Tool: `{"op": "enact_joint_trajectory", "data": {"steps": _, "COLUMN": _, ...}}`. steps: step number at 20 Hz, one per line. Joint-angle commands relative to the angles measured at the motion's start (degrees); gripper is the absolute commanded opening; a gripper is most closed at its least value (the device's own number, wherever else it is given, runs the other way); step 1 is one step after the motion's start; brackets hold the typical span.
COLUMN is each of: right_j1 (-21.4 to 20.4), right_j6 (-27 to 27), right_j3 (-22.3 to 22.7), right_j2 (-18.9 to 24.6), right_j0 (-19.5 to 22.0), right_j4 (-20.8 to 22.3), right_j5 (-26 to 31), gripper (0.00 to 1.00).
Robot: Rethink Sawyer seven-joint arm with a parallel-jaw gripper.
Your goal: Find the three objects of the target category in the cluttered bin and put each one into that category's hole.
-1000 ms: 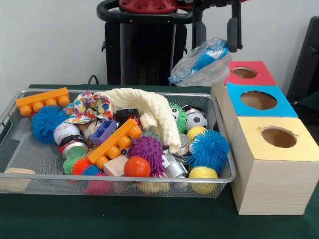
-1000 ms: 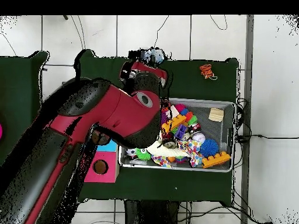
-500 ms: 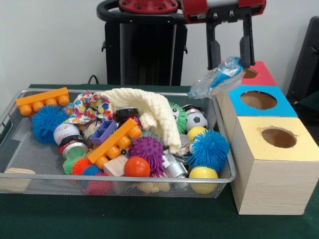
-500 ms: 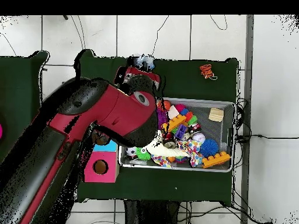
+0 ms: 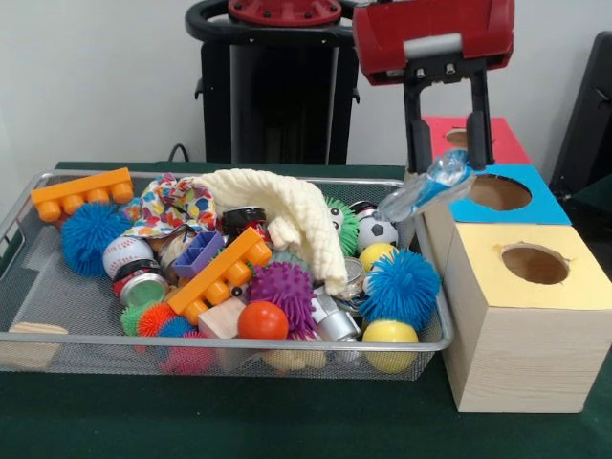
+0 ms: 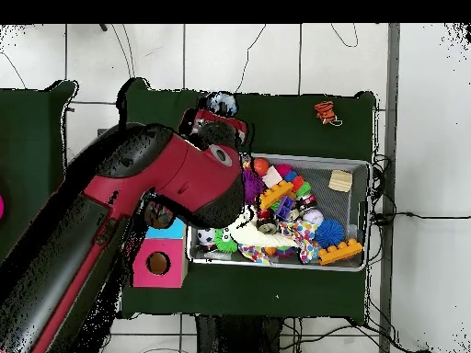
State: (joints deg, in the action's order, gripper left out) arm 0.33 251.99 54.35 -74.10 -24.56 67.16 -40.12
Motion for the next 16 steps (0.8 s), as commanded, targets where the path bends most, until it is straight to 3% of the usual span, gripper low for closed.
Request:
{"op": "enact_joint_trajectory", "data": {"steps": 1, "right_j1": 2.97, "right_j6": 20.63, "right_j3": -0.31, "right_j2": 1.17, "right_j0": 0.47, "right_j4": -4.91, "right_j5": -6.42, "gripper": 0.00}}
{"op": "enact_joint_trajectory", "data": {"steps": 16, "right_j1": 4.80, "right_j6": 22.81, "right_j3": 2.49, "right_j2": -1.08, "right_j0": -0.41, "right_j4": -5.97, "right_j5": -10.90, "gripper": 0.00}}
